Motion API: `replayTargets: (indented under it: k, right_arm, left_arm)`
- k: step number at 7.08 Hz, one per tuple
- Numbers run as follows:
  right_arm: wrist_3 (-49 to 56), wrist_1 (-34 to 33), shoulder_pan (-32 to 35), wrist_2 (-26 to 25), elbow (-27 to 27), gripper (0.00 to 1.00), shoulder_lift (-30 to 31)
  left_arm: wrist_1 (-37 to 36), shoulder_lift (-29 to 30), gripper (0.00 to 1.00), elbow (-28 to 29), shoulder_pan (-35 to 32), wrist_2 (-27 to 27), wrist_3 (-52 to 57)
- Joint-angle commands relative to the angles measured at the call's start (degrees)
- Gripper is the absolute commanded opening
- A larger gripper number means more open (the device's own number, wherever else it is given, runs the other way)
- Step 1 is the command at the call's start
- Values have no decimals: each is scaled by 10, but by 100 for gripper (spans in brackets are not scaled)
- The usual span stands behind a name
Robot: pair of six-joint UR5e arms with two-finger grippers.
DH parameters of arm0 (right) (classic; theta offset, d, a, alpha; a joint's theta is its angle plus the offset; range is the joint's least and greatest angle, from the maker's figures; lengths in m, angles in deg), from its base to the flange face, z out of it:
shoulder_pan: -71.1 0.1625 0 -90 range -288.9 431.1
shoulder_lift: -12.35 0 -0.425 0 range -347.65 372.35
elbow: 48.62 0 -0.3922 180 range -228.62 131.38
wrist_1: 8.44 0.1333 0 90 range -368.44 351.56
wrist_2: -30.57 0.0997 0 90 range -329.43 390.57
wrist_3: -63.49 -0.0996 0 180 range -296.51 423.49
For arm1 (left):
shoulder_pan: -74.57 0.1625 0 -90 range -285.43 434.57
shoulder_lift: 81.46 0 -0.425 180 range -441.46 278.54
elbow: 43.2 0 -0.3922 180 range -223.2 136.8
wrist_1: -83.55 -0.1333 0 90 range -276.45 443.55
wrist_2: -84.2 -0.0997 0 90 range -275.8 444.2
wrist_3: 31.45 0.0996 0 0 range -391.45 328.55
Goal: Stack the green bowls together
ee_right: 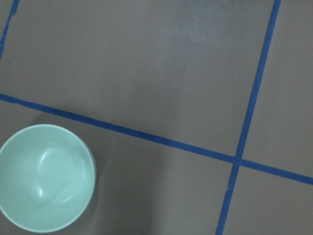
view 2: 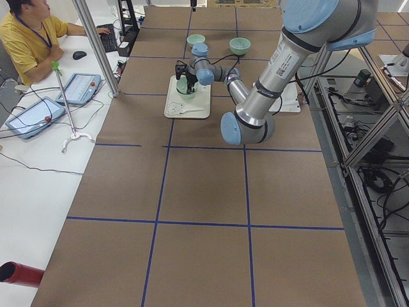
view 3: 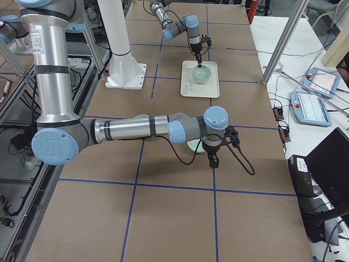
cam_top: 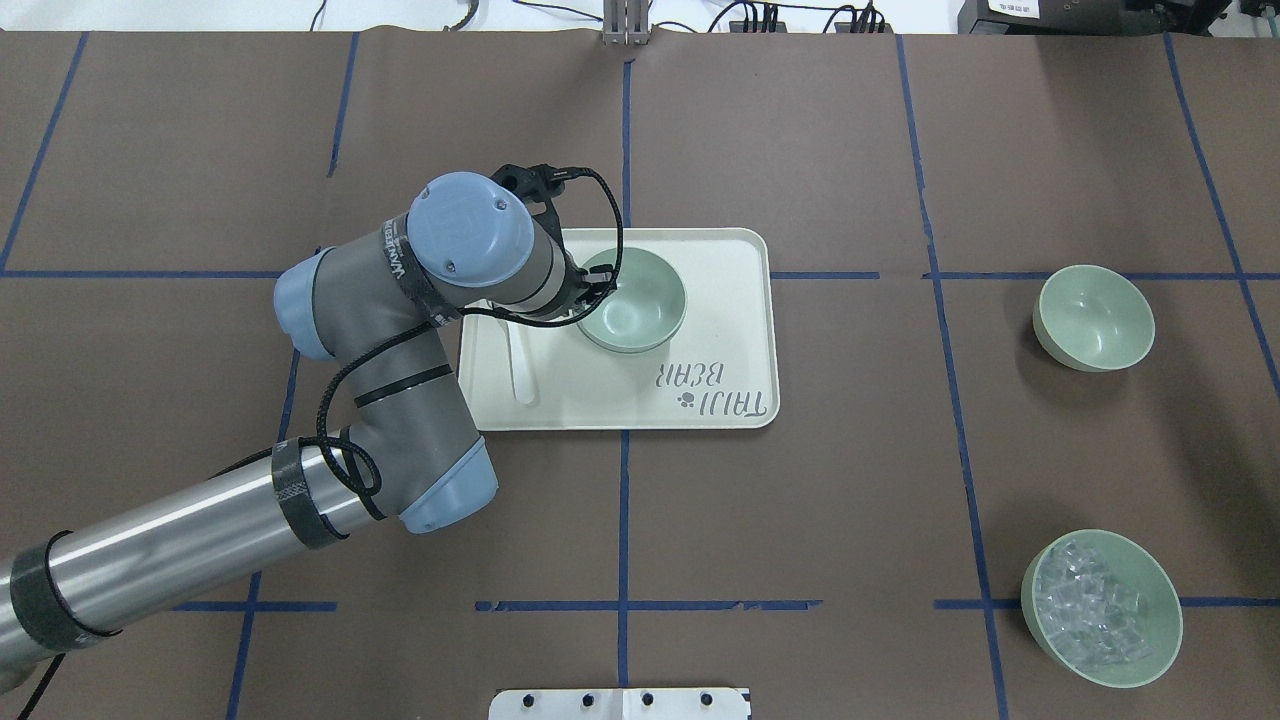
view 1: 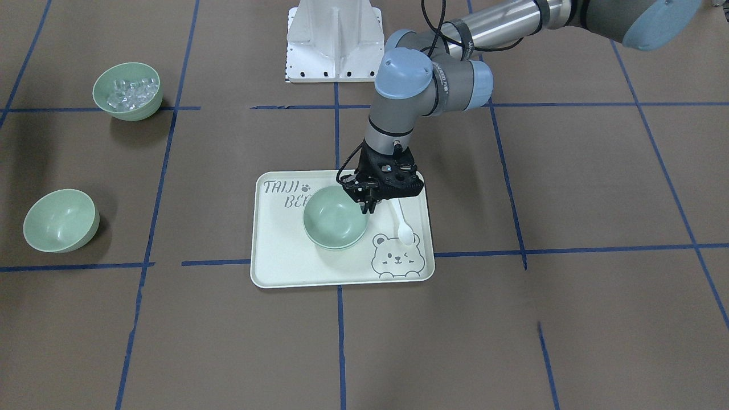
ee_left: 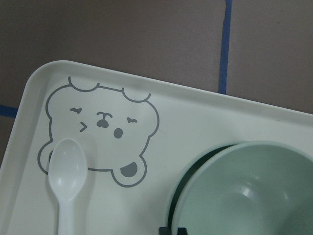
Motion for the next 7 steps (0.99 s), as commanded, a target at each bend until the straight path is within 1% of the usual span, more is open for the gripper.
replayTargets:
  k: [1,2,3,4,5,6,7]
  right_arm:
    - [-1,0,0,0,0,100,0]
    - [0,1,-2,0,-2,100,0]
    - [0,2,-12,1,-3,100,0]
    - [0,2,-25,0,-5,100,-3]
    - [-2,2,-25,0,-6,100,-2]
    - [-44,4,-32,-2,-10,100,-3]
    - [-66,24,-43,-3,-11,100,-2]
  left_arm:
    - [0,-5,100,-2,-1,-2,1]
    - [0,-11,100,-13,-22,3,30]
    - [-2,-50,100,-58,-67,27,131]
    - [-1,-115,100,-93,-146,131,253]
    - [-2,-178,100,-107,-256,226,429]
    - [-2,-255,100,-106,-348,264,601]
    - [-28,-303,100,-99,-418,265,732]
